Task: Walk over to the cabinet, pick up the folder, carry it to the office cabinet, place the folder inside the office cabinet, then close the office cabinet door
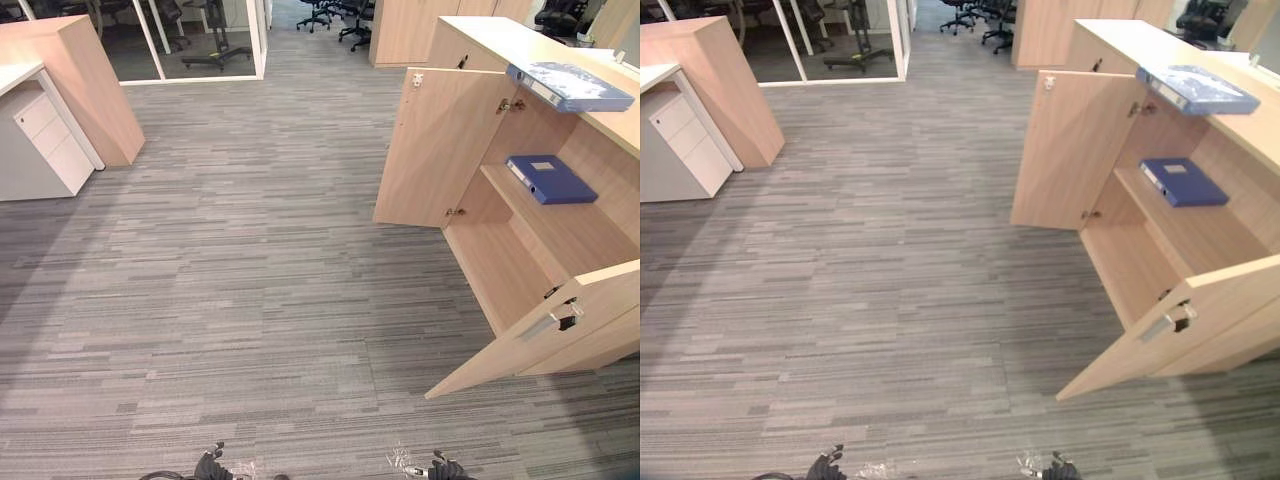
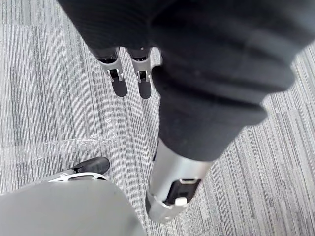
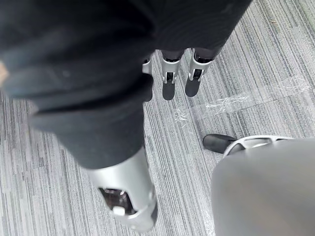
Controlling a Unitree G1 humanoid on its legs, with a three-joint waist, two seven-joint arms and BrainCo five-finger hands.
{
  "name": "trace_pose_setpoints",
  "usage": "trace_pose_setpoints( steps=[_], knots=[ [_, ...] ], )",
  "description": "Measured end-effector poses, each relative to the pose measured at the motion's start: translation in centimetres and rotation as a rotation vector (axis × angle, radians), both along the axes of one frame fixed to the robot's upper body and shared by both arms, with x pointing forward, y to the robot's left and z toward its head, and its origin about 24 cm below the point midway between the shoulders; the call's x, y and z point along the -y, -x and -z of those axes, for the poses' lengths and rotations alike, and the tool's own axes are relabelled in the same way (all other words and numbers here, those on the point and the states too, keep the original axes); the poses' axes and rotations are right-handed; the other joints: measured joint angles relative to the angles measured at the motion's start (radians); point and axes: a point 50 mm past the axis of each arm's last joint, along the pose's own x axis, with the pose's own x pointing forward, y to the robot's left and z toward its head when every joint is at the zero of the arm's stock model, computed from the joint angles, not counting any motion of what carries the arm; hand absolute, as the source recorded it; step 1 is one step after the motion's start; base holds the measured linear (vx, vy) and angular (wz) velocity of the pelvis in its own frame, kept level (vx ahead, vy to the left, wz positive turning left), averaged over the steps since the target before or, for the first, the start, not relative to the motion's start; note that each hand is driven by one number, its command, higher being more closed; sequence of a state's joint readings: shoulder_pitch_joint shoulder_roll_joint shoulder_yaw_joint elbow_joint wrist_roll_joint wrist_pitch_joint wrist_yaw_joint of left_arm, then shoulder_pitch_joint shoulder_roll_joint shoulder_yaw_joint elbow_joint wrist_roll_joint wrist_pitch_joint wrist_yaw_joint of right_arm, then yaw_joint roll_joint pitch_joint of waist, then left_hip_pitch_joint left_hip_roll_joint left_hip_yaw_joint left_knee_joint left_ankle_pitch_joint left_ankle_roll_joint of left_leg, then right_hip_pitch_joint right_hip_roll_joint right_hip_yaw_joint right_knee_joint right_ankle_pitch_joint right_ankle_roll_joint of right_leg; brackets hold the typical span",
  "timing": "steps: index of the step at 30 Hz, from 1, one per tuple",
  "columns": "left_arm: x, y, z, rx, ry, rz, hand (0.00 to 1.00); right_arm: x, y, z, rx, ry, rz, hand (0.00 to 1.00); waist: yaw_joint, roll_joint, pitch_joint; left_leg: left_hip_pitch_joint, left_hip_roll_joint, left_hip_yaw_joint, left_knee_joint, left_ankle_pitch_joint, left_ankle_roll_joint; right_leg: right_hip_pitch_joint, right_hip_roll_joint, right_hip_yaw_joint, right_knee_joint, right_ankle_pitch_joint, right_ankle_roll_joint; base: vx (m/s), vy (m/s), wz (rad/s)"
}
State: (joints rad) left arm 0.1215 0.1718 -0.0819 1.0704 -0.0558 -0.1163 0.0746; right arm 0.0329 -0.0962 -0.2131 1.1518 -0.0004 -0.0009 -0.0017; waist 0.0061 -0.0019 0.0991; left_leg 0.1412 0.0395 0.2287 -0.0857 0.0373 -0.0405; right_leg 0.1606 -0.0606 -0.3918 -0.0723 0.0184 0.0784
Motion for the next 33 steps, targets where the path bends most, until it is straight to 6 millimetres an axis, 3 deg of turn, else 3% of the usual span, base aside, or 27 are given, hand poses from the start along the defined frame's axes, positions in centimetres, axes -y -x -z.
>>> trace_pose_setpoints(
  steps=[4, 6, 33],
  knots=[
    [-0.1, -0.1, 0.0, 0.001, 0.014, 0.010, 0.00, -2.4, -1.1, 0.1, 0.030, -0.066, -0.016, 0.00, 0.000, -0.006, 0.005, 0.002, 0.000, 0.004, 0.000, -0.003, -0.004, 0.002, -0.001, -0.002, 0.000, -0.003, 0.004, 0.00, 0.000, 0.00],
    [-0.1, -0.3, -0.1, 0.005, 0.018, 0.012, 0.00, -2.6, -1.7, 0.0, 0.044, -0.077, -0.021, 0.00, 0.000, -0.008, 0.007, 0.005, -0.001, 0.006, 0.000, -0.005, -0.008, 0.004, -0.003, -0.002, 0.002, -0.003, 0.004, 0.00, 0.000, 0.00],
    [-0.5, -1.2, -0.6, 0.048, -0.075, 0.120, 0.00, -3.2, -2.4, -0.1, 0.058, -0.077, -0.037, 0.00, 0.000, -0.036, 0.038, 0.019, -0.010, 0.010, -0.001, -0.008, -0.011, 0.016, -0.014, -0.012, 0.005, -0.003, 0.004, 0.00, 0.000, 0.00]
  ],
)
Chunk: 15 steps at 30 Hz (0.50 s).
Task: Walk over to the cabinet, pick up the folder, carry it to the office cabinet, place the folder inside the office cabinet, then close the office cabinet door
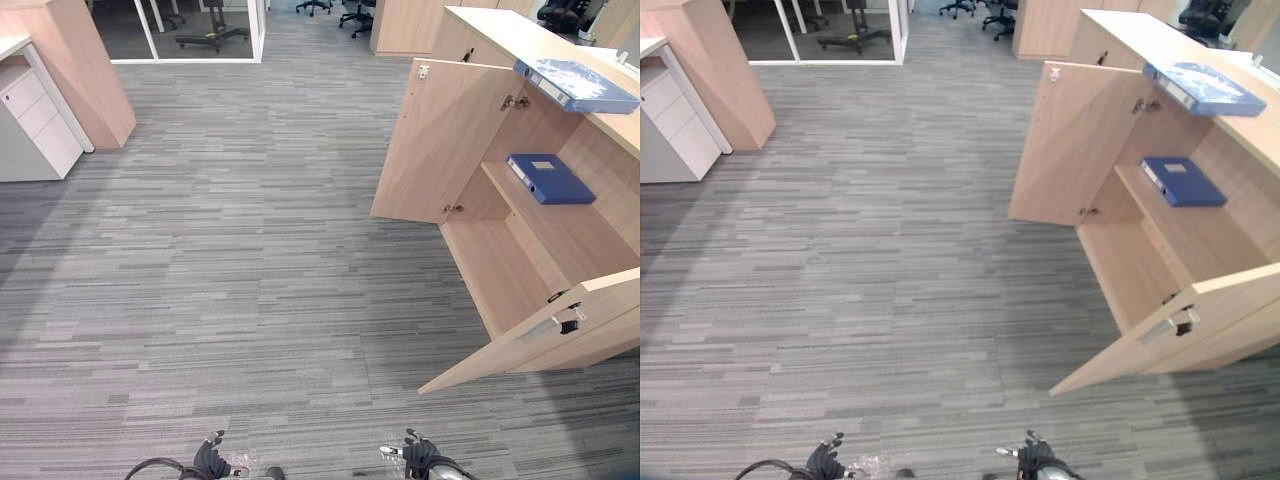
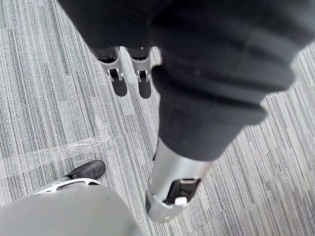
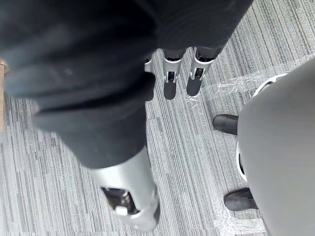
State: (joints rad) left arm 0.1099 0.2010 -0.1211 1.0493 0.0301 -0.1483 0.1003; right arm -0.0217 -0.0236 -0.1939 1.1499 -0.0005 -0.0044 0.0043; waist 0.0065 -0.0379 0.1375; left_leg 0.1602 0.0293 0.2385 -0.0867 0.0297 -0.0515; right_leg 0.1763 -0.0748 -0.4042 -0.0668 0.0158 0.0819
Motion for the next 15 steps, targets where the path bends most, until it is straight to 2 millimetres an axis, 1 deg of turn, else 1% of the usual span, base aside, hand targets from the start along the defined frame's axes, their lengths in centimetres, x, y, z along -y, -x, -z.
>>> trace_pose_setpoints(
  steps=[5, 11, 15],
  knots=[
    [0.03, -0.03, -0.01, 0.001, -0.002, 0.006, 0.00, 0.00, 0.01, 0.00, 0.000, -0.001, 0.002, 0.00, 0.000, 0.000, 0.000, 0.000, 0.000, -0.002, 0.000, 0.000, 0.000, 0.001, 0.000, -0.002, 0.000, 0.000, 0.000, 0.00, 0.000, 0.00],
    [0.16, -0.29, -0.07, 0.003, -0.014, 0.062, 0.00, 0.01, 0.02, 0.01, 0.000, -0.005, 0.011, 0.00, -0.001, 0.000, 0.000, 0.002, -0.002, -0.007, 0.000, 0.000, 0.000, 0.006, -0.002, -0.007, 0.000, 0.000, 0.000, 0.00, 0.000, 0.01],
    [0.18, -0.29, -0.07, 0.001, -0.015, 0.071, 0.00, 0.00, 0.02, 0.01, 0.000, -0.007, 0.013, 0.00, -0.004, 0.000, 0.000, 0.002, -0.007, -0.016, 0.000, 0.003, -0.004, 0.012, -0.009, -0.029, 0.002, 0.000, 0.001, -0.01, -0.002, 0.10]
  ],
)
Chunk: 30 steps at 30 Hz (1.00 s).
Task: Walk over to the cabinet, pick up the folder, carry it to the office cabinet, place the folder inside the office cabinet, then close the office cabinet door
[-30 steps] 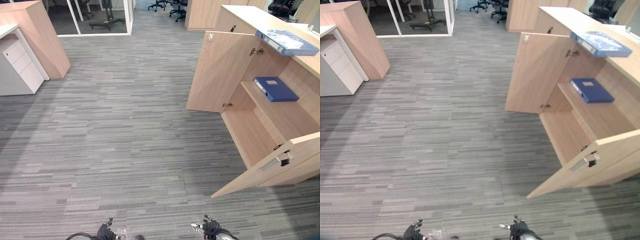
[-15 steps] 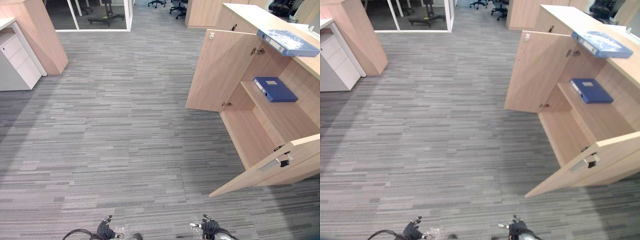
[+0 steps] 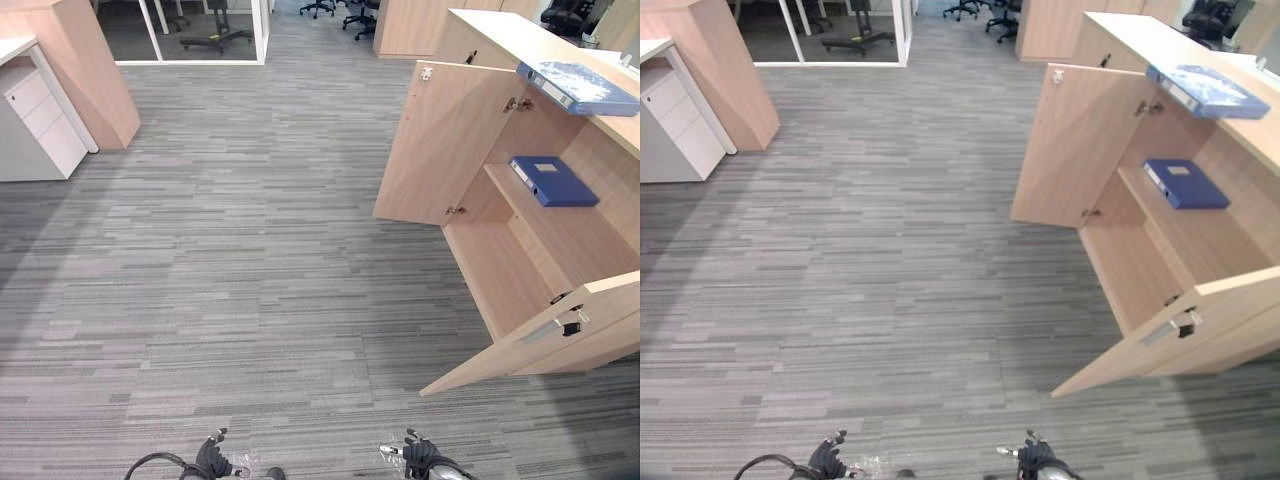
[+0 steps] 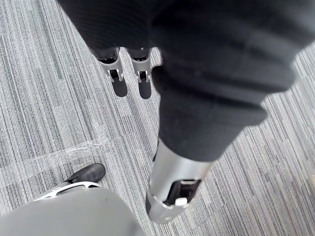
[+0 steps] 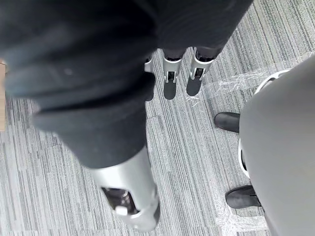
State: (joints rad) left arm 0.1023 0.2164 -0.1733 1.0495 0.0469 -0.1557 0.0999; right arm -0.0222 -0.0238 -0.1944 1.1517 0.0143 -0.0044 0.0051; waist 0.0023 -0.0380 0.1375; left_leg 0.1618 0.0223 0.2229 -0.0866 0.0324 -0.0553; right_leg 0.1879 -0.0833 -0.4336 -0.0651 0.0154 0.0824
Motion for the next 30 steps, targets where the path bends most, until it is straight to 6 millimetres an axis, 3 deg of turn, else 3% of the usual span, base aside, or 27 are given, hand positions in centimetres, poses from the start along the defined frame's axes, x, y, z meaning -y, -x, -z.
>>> trace_pose_setpoints(
  steps=[3, 5, 7, 10, 11, 12, 13, 15, 17, 18, 19, 21, 23, 25, 26, 27, 28, 29, 30],
  knots=[
    [-0.1, -0.2, -0.1, 0.005, 0.001, -0.006, 0.00, -0.1, 0.1, 0.1, -0.009, -0.005, 0.000, 0.00, 0.001, -0.007, 0.004, -0.030, -0.003, 0.006, 0.049, -0.016, -0.001, -0.005, -0.013, -0.011, 0.017, -0.005, -0.002, -0.04, 0.007, 0.13],
    [-0.3, -0.9, -0.3, 0.025, 0.005, -0.015, 0.00, 0.0, 0.3, 0.1, -0.015, -0.006, 0.001, 0.00, -0.002, -0.012, 0.010, -0.129, 0.018, 0.029, 0.239, -0.102, -0.010, -0.028, -0.028, -0.028, 0.053, -0.023, -0.020, -0.08, 0.010, 0.24],
    [-0.8, -1.0, -0.5, 0.048, 0.018, -0.077, 0.00, 0.1, 0.7, 0.3, -0.028, -0.007, 0.012, 0.00, 0.004, -0.016, 0.017, -0.218, 0.076, 0.116, 0.475, -0.160, -0.074, -0.025, -0.030, -0.029, 0.073, -0.048, -0.028, -0.09, -0.001, 0.07],
    [-1.2, -1.3, -0.7, 0.072, 0.037, -0.146, 0.00, 0.2, 0.8, 0.3, -0.017, -0.018, 0.048, 0.00, 0.000, -0.017, 0.039, -0.307, 0.141, 0.170, 0.709, -0.170, -0.081, 0.007, -0.038, -0.022, 0.076, -0.061, -0.029, -0.03, -0.003, -0.01],
    [-1.3, -1.4, -0.7, 0.078, 0.039, -0.156, 0.00, 0.3, 0.8, 0.3, -0.017, -0.019, 0.055, 0.00, -0.001, -0.018, 0.039, -0.322, 0.149, 0.174, 0.736, -0.200, -0.047, 0.008, -0.044, -0.022, 0.077, -0.062, -0.028, -0.02, 0.043, -0.06],
    [-1.4, -1.4, -0.8, 0.085, 0.042, -0.169, 0.00, 0.6, 1.0, 0.3, -0.017, -0.017, 0.070, 0.00, 0.001, -0.018, 0.040, -0.341, 0.170, 0.178, 0.735, -0.246, -0.011, 0.008, -0.056, -0.016, 0.078, -0.063, -0.026, -0.01, 0.047, -0.10],
    [-1.4, -1.4, -0.8, 0.088, 0.043, -0.174, 0.00, 0.7, 1.1, 0.3, -0.020, -0.017, 0.077, 0.00, 0.002, -0.019, 0.041, -0.349, 0.178, 0.175, 0.716, -0.255, -0.009, 0.007, -0.062, -0.009, 0.076, -0.062, -0.022, 0.02, 0.115, -0.18],
    [-1.6, -1.4, -0.8, 0.093, 0.042, -0.188, 0.00, 0.9, 1.1, 0.3, -0.018, -0.017, 0.090, 0.00, 0.001, -0.020, 0.049, -0.360, 0.191, 0.147, 0.585, -0.247, -0.019, 0.006, -0.098, 0.016, 0.072, -0.057, 0.001, 0.12, 0.268, -0.24],
    [-1.6, -1.2, -0.8, 0.091, 0.046, -0.206, 0.00, 1.0, 1.1, 0.2, -0.015, -0.013, 0.089, 0.00, -0.004, -0.017, 0.052, -0.347, 0.188, 0.106, 0.409, -0.200, -0.041, 0.002, -0.142, 0.035, 0.067, -0.052, 0.039, 0.16, 0.362, -0.25],
    [-1.6, -0.6, -0.6, 0.079, 0.044, -0.214, 0.00, 1.0, 1.0, 0.2, -0.014, -0.012, 0.089, 0.00, -0.008, -0.007, 0.051, -0.318, 0.178, 0.134, 0.351, -0.081, -0.068, 0.017, -0.168, 0.043, 0.038, -0.042, 0.072, 0.21, 0.380, -0.26],
    [-1.5, -0.7, -0.6, 0.078, 0.046, -0.215, 0.00, 0.9, 0.8, 0.2, -0.008, -0.015, 0.087, 0.00, -0.006, -0.004, 0.053, -0.308, 0.154, 0.173, 0.338, -0.046, -0.041, 0.034, -0.191, 0.037, 0.024, -0.034, 0.088, 0.26, 0.354, -0.24],
    [-1.4, -0.7, -0.6, 0.077, 0.049, -0.215, 0.00, 0.6, 0.4, 0.1, 0.000, -0.026, 0.085, 0.00, -0.010, -0.006, 0.052, -0.299, 0.106, 0.181, 0.339, -0.080, 0.000, 0.028, -0.218, 0.036, 0.099, -0.033, 0.087, 0.37, 0.252, -0.18],
    [-1.3, -0.5, -0.6, 0.082, 0.054, -0.220, 0.00, 0.3, 0.6, 0.3, -0.014, -0.036, 0.077, 0.00, 0.006, -0.017, 0.043, -0.271, 0.037, 0.205, 0.337, -0.123, 0.030, 0.031, -0.283, 0.020, 0.116, -0.018, 0.114, 0.38, 0.280, -0.30],
    [-0.6, 0.4, -0.5, 0.084, 0.079, -0.242, 0.00, 1.3, 0.4, 0.1, -0.008, -0.006, 0.062, 0.00, 0.009, 0.001, 0.027, -0.193, -0.063, 0.240, 0.264, -0.142, 0.059, -0.011, -0.401, 0.031, 0.258, -0.012, 0.121, 0.41, 0.399, -0.34],
    [-0.3, 0.7, -0.5, 0.085, 0.087, -0.246, 0.00, 1.8, 0.2, 0.0, 0.000, 0.009, 0.060, 0.00, 0.009, 0.011, 0.020, -0.165, -0.087, 0.244, 0.243, -0.138, 0.074, -0.038, -0.438, 0.027, 0.339, -0.011, 0.118, 0.38, 0.401, -0.12],
    [0.2, 1.0, -0.3, 0.083, 0.101, -0.254, 0.00, 2.9, -0.1, -0.3, 0.014, 0.039, 0.057, 0.00, 0.008, 0.038, 0.006, -0.114, -0.116, 0.249, 0.212, -0.146, 0.093, -0.104, -0.514, -0.011, 0.527, 0.002, 0.044, 0.35, 0.378, 0.06],
    [0.4, 1.1, -0.3, 0.081, 0.107, -0.255, 0.00, 3.5, -0.8, -0.7, 0.038, 0.058, 0.047, 0.00, -0.003, 0.048, 0.004, -0.070, -0.125, 0.241, 0.200, -0.161, 0.115, -0.166, -0.576, -0.077, 0.768, 0.009, -0.084, 0.33, 0.348, 0.17],
    [0.4, 1.2, -0.3, 0.078, 0.107, -0.256, 0.00, 3.3, -1.1, -0.7, 0.049, 0.055, 0.045, 0.00, -0.006, 0.050, 0.006, -0.050, -0.125, 0.232, 0.191, -0.161, 0.115, -0.190, -0.587, -0.104, 0.874, -0.009, -0.120, 0.33, 0.234, 0.30],
    [0.4, 1.3, -0.2, 0.075, 0.106, -0.252, 0.00, 3.0, -1.4, -0.8, 0.060, 0.048, 0.043, 0.00, -0.010, 0.056, 0.009, -0.025, -0.115, 0.214, 0.188, -0.161, 0.115, -0.217, -0.580, -0.139, 0.976, -0.039, -0.120, 0.26, 0.103, 0.30]
  ],
)
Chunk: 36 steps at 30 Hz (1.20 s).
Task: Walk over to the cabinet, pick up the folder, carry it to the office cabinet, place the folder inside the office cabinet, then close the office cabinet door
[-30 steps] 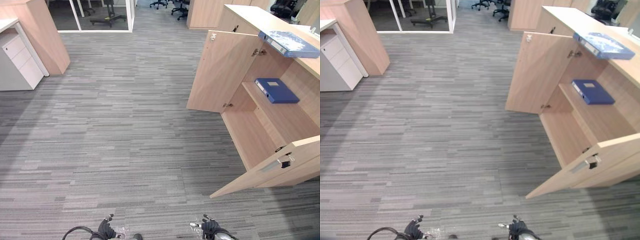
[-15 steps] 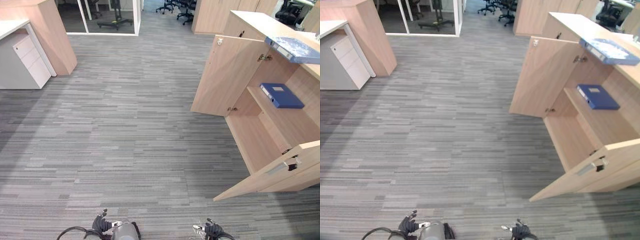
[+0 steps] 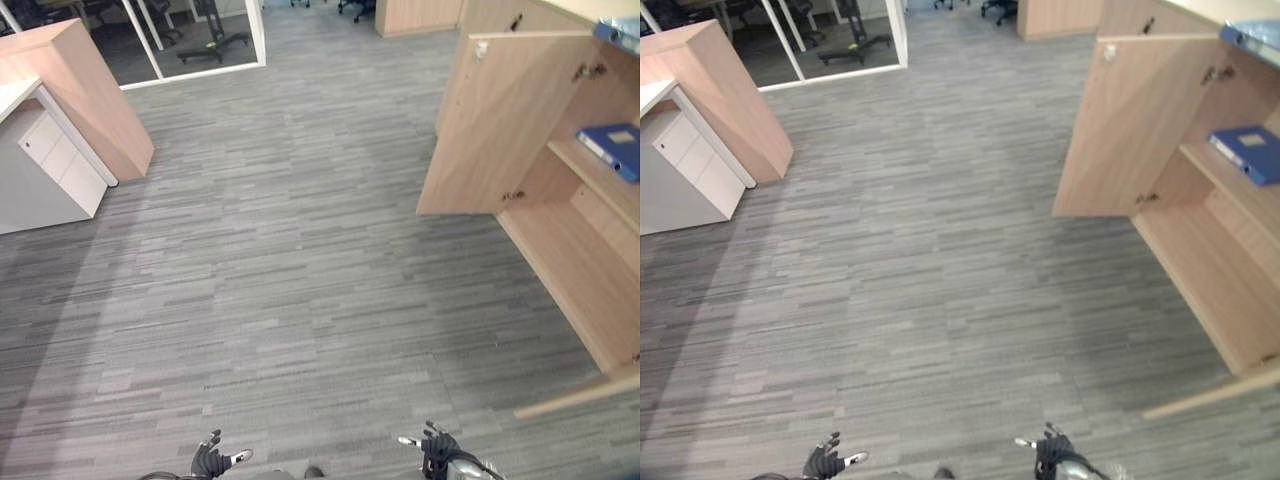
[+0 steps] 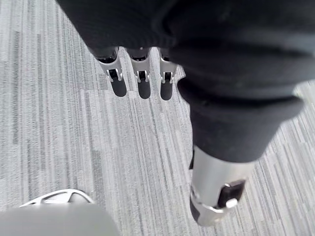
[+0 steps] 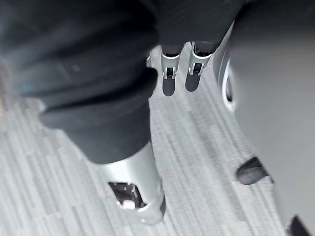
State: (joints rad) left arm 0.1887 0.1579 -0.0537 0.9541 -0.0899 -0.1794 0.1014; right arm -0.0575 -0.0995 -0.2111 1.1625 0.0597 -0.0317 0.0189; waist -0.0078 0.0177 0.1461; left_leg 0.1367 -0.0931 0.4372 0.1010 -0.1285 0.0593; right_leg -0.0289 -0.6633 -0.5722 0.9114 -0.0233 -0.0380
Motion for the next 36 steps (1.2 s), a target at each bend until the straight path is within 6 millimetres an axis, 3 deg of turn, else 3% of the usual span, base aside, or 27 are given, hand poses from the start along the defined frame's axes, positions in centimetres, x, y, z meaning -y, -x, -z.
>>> trace_pose_setpoints(
  steps=[2, 4, 6, 7, 8, 9, 10, 12, 13, 14, 15, 16, 17, 18, 19, 20, 21, 23, 25, 28, 31, 34, 35, 36],
  knots=[
    [0.0, 0.1, 0.2, -0.013, 0.002, 0.003, 0.00, -0.7, -1.0, -0.2, 0.025, -0.033, 0.026, 0.00, 0.000, 0.003, 0.001, 0.047, 0.024, -0.017, 0.000, -0.006, -0.010, -0.066, 0.075, -0.110, 0.042, -0.143, 0.048, 0.33, 0.016, 0.19],
    [0.0, 0.0, 0.2, -0.019, 0.006, 0.000, 0.00, -1.1, -1.8, -0.4, 0.053, -0.053, 0.045, 0.00, 0.000, 0.003, 0.014, 0.073, 0.034, -0.013, -0.002, -0.018, -0.030, -0.120, 0.132, -0.171, -0.025, -0.184, 0.038, 0.28, -0.070, -0.07],
    [0.0, -0.2, 0.2, -0.017, 0.008, -0.003, 0.00, -1.2, -2.8, -0.8, 0.087, -0.062, 0.053, 0.00, -0.001, 0.003, 0.038, 0.124, 0.044, -0.011, -0.024, -0.035, -0.058, -0.192, 0.239, -0.244, -0.221, -0.185, 0.013, 0.27, -0.144, -0.05],
    [0.0, -0.2, 0.2, -0.018, 0.008, -0.002, 0.00, -1.2, -2.9, -0.8, 0.090, -0.062, 0.055, 0.00, -0.001, 0.002, 0.039, 0.135, 0.043, -0.011, -0.036, -0.039, -0.066, -0.200, 0.268, -0.256, -0.289, -0.169, 0.000, 0.21, -0.156, 0.23],
    [-0.2, -0.2, 0.2, -0.020, 0.006, 0.001, 0.00, -1.1, -2.5, -0.7, 0.083, -0.064, 0.068, 0.00, -0.001, -0.012, 0.041, 0.172, 0.025, -0.016, -0.072, -0.052, -0.086, -0.204, 0.317, -0.260, -0.431, -0.067, -0.035, 0.30, -0.178, 0.24],
    [0.3, -0.1, 0.4, -0.032, 0.019, 0.000, 0.00, -0.4, -2.2, -0.7, 0.081, -0.054, 0.088, 0.00, 0.006, 0.004, 0.046, 0.208, 0.027, -0.022, -0.106, -0.064, -0.095, -0.207, 0.337, -0.248, -0.425, -0.051, -0.158, 0.34, -0.169, -0.03],
    [1.0, 0.1, 0.6, -0.035, 0.040, 0.000, 0.00, 0.2, -2.5, -0.8, 0.080, -0.043, 0.093, 0.00, 0.011, 0.036, 0.036, 0.213, 0.055, -0.016, -0.116, -0.062, -0.099, -0.214, 0.364, -0.246, -0.427, -0.081, -0.145, 0.33, -0.158, -0.24],
    [1.1, -0.2, 0.5, -0.031, 0.047, -0.008, 0.00, -0.1, -2.3, -0.7, 0.079, -0.056, 0.099, 0.00, 0.000, 0.041, 0.043, 0.198, 0.085, -0.008, -0.070, -0.067, -0.112, -0.207, 0.392, -0.247, -0.432, -0.120, -0.118, 0.29, -0.240, -0.18],
    [0.9, -0.7, 0.4, -0.019, 0.046, -0.018, 0.00, -0.1, -1.8, -0.5, 0.063, -0.068, 0.120, 0.00, 0.000, 0.035, 0.048, 0.171, 0.125, -0.005, 0.031, -0.085, -0.134, -0.182, 0.422, -0.248, -0.459, -0.138, -0.101, 0.26, -0.302, -0.04],
    [0.9, -0.9, 0.4, -0.012, 0.046, -0.024, 0.00, 0.0, -1.4, -0.4, 0.049, -0.071, 0.132, 0.00, 0.000, 0.033, 0.048, 0.150, 0.152, -0.005, 0.103, -0.094, -0.141, -0.158, 0.441, -0.254, -0.484, -0.142, -0.094, 0.24, -0.335, -0.04],
    [0.7, -1.1, 0.2, -0.003, 0.043, -0.031, 0.00, 0.0, -0.1, 0.1, 0.007, -0.075, 0.147, 0.00, 0.001, 0.027, 0.051, 0.099, 0.209, -0.005, 0.278, -0.096, -0.139, -0.100, 0.487, -0.259, -0.552, -0.141, -0.090, 0.19, -0.343, -0.10],
    [0.5, -1.0, 0.2, -0.002, 0.045, -0.051, 0.00, 0.1, 1.1, 0.5, -0.021, -0.074, 0.155, 0.00, 0.005, 0.025, 0.051, 0.041, 0.281, 0.005, 0.480, -0.069, -0.133, -0.042, 0.544, -0.265, -0.636, -0.150, -0.064, 0.18, -0.329, -0.23],
    [0.4, -1.0, 0.3, -0.001, 0.050, -0.065, 0.00, 0.3, 1.2, 0.5, -0.025, -0.070, 0.157, 0.00, 0.014, 0.030, 0.051, 0.017, 0.310, 0.009, 0.551, -0.057, -0.133, -0.023, 0.552, -0.284, -0.637, -0.196, 0.009, 0.21, -0.250, -0.39],
    [0.6, -0.5, 0.3, 0.005, 0.064, -0.097, 0.00, 1.1, 1.7, 0.4, -0.034, -0.049, 0.160, 0.00, 0.009, 0.045, 0.036, -0.038, 0.407, 0.067, 0.690, -0.050, -0.124, -0.035, 0.492, -0.259, -0.432, -0.264, -0.081, 0.22, -0.086, -0.18],
    [-0.4, -0.7, 0.0, 0.026, 0.047, -0.135, 0.00, 1.6, 2.5, 0.5, -0.054, -0.033, 0.167, 0.00, 0.003, 0.034, 0.048, -0.064, 0.491, 0.107, 0.800, -0.058, -0.136, -0.015, 0.461, -0.205, -0.383, -0.311, -0.031, 0.28, -0.026, -0.06],
    [-0.2, -0.5, 0.1, 0.015, 0.056, -0.149, 0.00, 2.0, 2.9, 0.6, -0.068, -0.024, 0.175, 0.00, 0.002, 0.045, 0.051, -0.076, 0.522, 0.111, 0.821, -0.071, -0.142, 0.019, 0.488, -0.214, -0.409, -0.315, -0.027, 0.20, 0.013, 0.02],
    [-0.1, 0.2, 0.3, 0.003, 0.069, -0.185, 0.00, 1.8, 3.2, 0.7, -0.087, -0.030, 0.174, 0.00, 0.004, 0.038, 0.044, -0.113, 0.532, 0.115, 0.828, -0.092, -0.134, 0.059, 0.527, -0.204, -0.483, -0.296, -0.012, 0.20, -0.080, -0.20],
    [-0.1, 0.8, 0.4, -0.008, 0.072, -0.202, 0.00, 1.7, 3.3, 0.8, -0.098, -0.029, 0.161, 0.00, 0.010, 0.032, 0.037, -0.174, 0.498, 0.111, 0.762, -0.099, -0.128, 0.104, 0.569, -0.188, -0.605, -0.235, -0.018, 0.16, -0.129, -0.39],
    [0.0, 1.2, 0.4, -0.008, 0.076, -0.214, 0.00, 1.4, 3.0, 0.8, -0.092, -0.035, 0.156, 0.00, 0.023, 0.031, 0.037, -0.241, 0.425, 0.060, 0.565, -0.095, -0.134, 0.143, 0.598, -0.156, -0.721, -0.178, -0.022, 0.13, -0.062, -0.50],
    [0.1, 1.2, 0.4, -0.004, 0.078, -0.223, 0.00, 0.9, 2.5, 0.8, -0.081, -0.048, 0.149, 0.00, 0.027, 0.030, 0.038, -0.270, 0.344, -0.066, 0.294, -0.069, -0.157, 0.171, 0.603, -0.101, -0.768, -0.161, -0.006, 0.11, 0.057, -0.57],
    [0.2, 1.6, 0.4, 0.001, 0.078, -0.249, 0.00, 0.0, 2.4, 0.9, -0.076, -0.062, 0.132, 0.00, 0.033, 0.030, 0.038, -0.271, 0.307, -0.265, 0.064, 0.015, -0.203, 0.194, 0.612, -0.004, -0.796, -0.152, 0.021, 0.13, 0.149, -0.91],
    [0.3, 1.7, 0.5, 0.000, 0.077, -0.253, 0.00, 0.0, 2.9, 1.0, -0.083, -0.056, 0.119, 0.00, 0.038, 0.030, 0.037, -0.257, 0.297, -0.347, 0.059, 0.064, -0.189, 0.232, 0.611, 0.067, -0.802, -0.159, 0.069, 0.20, 0.231, -0.78],
    [0.2, 1.8, 0.5, -0.005, 0.074, -0.254, 0.00, -0.1, 3.1, 1.0, -0.082, -0.057, 0.113, 0.00, 0.040, 0.024, 0.031, -0.253, 0.279, -0.370, 0.073, 0.146, -0.175, 0.238, 0.595, 0.092, -0.798, -0.165, 0.096, 0.30, 0.347, -0.68],
    [0.1, 1.8, 0.5, -0.008, 0.071, -0.255, 0.00, -0.2, 3.3, 1.1, -0.088, -0.059, 0.115, 0.00, 0.039, 0.023, 0.027, -0.252, 0.267, -0.372, 0.077, 0.188, -0.169, 0.236, 0.585, 0.109, -0.792, -0.168, 0.110, 0.33, 0.375, -0.55]
  ],
)
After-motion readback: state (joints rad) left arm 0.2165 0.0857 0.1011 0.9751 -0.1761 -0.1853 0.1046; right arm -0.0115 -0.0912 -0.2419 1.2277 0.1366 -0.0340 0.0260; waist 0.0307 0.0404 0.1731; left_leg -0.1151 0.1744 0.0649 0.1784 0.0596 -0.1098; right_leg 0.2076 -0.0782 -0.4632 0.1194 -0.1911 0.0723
